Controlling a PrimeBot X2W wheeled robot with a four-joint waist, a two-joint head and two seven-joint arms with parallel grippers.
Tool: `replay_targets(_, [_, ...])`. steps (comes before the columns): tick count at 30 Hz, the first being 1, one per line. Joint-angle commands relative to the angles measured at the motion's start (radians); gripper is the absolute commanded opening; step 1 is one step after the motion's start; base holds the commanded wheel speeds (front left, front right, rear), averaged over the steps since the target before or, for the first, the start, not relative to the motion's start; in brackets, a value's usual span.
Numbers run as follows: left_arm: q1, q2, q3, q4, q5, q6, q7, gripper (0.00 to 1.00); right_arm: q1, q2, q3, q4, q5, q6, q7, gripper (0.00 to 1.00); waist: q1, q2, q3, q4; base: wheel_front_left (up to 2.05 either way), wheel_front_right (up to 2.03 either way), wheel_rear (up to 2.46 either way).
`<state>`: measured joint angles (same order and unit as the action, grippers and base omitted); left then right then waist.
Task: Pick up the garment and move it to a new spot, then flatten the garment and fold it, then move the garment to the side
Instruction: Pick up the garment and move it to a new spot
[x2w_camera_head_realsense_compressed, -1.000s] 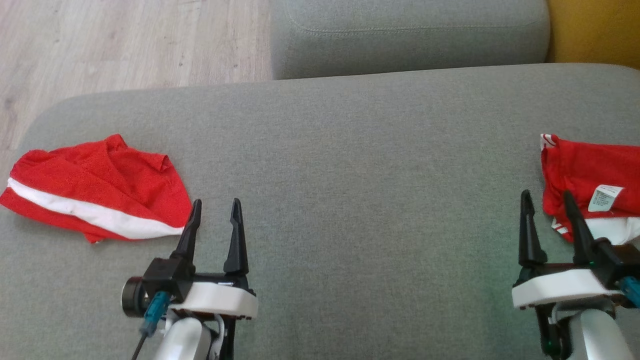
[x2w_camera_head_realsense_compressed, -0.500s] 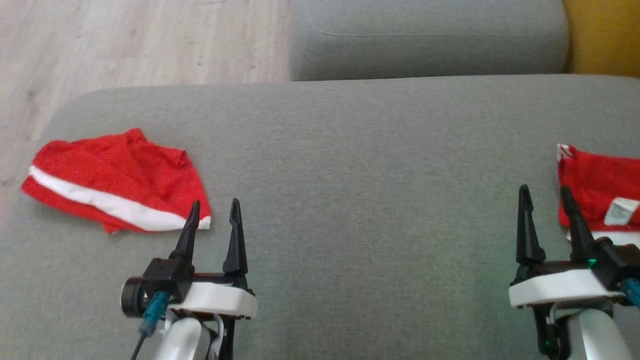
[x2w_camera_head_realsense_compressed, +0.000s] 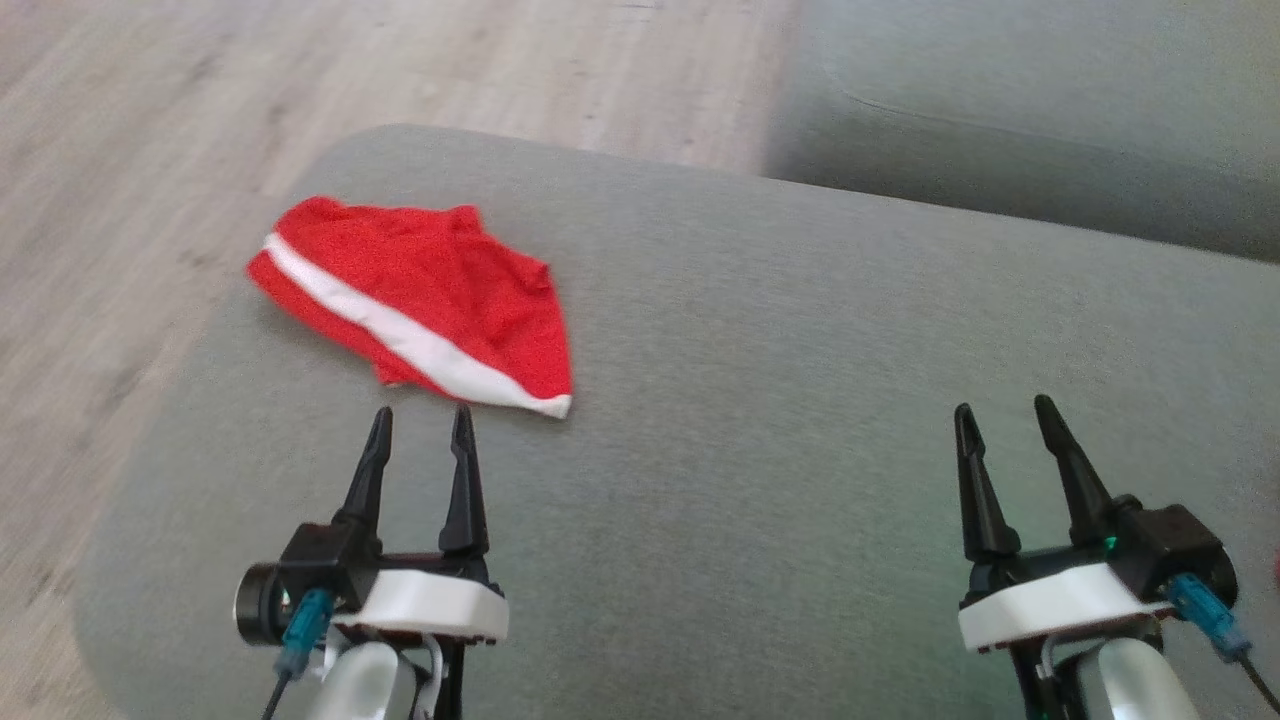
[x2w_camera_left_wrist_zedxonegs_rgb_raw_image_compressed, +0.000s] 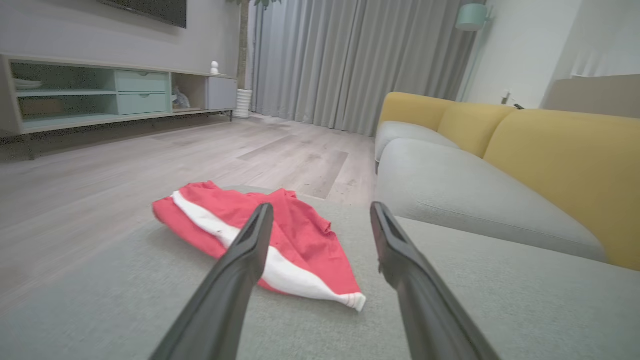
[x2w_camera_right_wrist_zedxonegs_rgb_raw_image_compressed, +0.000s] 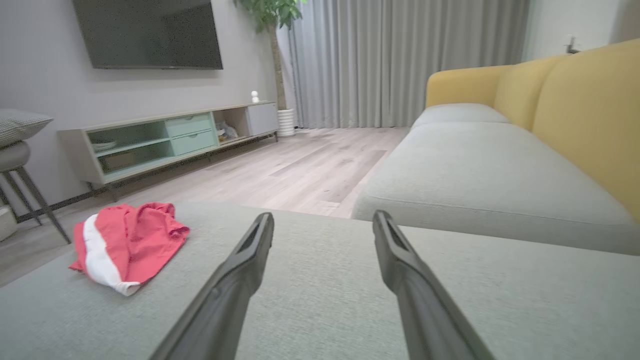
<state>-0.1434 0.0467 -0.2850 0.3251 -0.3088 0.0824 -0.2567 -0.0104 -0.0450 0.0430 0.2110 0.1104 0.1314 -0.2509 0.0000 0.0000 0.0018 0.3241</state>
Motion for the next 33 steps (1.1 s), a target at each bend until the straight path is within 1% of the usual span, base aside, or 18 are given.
replay_targets(1, [-0.02, 0.004, 0.035, -0.027, 0.006, 0.002, -0.005, 1.0, -0.032, -0.005, 0.031, -0.024, 0.013, -0.001, -0.011, 1.0, 0.0, 0.0, -0.014, 0.069, 0.0, 0.0, 0.0])
replay_targets(2, [-0.02, 0.004, 0.035, -0.027, 0.006, 0.002, -0.005, 1.0, -0.032, -0.005, 0.031, -0.024, 0.013, -0.001, -0.011, 1.0, 0.0, 0.0, -0.014, 0.069, 0.0, 0.0, 0.0])
replay_targets(7, [-0.016, 0.004, 0.04, -0.023, 0.015, -0.003, -0.005, 1.0, -0.023, -0.005, 0.049, -0.018, 0.023, -0.001, -0.011, 1.0, 0.0, 0.0, -0.017, 0.115, 0.0, 0.0, 0.0])
replay_targets(10, [-0.016, 0.004, 0.049, -0.022, 0.019, -0.007, -0.005, 1.0, -0.021, -0.005, 0.056, -0.014, 0.023, -0.001, -0.011, 1.0, 0.0, 0.0, -0.017, 0.122, 0.0, 0.0, 0.0])
replay_targets(16, [-0.039, 0.004, 0.054, -0.003, 0.029, -0.023, -0.005, 1.0, -0.032, -0.005, 0.06, -0.013, 0.017, -0.001, -0.011, 1.0, 0.0, 0.0, 0.01, 0.101, 0.0, 0.0, 0.0])
replay_targets(20, [-0.137, 0.004, 0.001, 0.097, 0.043, -0.06, 0.0, 1.0, -0.045, -0.005, 0.04, -0.017, -0.001, -0.001, -0.011, 1.0, 0.0, 0.0, 0.059, 0.082, 0.0, 0.0, 0.0])
replay_targets(22, [-0.211, 0.004, -0.028, 0.169, 0.054, -0.086, 0.039, 1.0, -0.056, -0.005, 0.038, -0.017, -0.018, -0.001, -0.011, 1.0, 0.0, 0.0, 0.09, 0.067, 0.0, 0.0, 0.0])
replay_targets(24, [-0.283, 0.011, -0.084, 0.248, 0.067, -0.152, 0.126, 1.0, -0.07, -0.005, 0.038, -0.018, -0.031, -0.001, -0.011, 1.0, 0.0, 0.0, 0.121, 0.048, 0.0, 0.0, 0.0])
replay_targets(26, [-0.35, 0.018, -0.113, 0.308, 0.064, -0.181, 0.187, 1.0, -0.085, -0.005, 0.037, -0.021, -0.042, -0.001, -0.011, 1.0, 0.0, 0.0, 0.151, 0.026, 0.0, 0.0, 0.0])
replay_targets(27, [-0.409, 0.032, -0.129, 0.363, 0.065, -0.193, 0.233, 1.0, -0.101, -0.005, 0.036, -0.026, -0.049, -0.001, -0.011, 1.0, 0.0, 0.0, 0.181, 0.004, 0.0, 0.0, 0.0])
replay_targets(33, [-0.534, 0.075, -0.171, 0.51, 0.082, -0.205, 0.307, 1.0, -0.137, -0.005, 0.031, -0.035, -0.061, -0.001, -0.011, 1.0, 0.0, 0.0, 0.248, -0.052, 0.0, 0.0, 0.0])
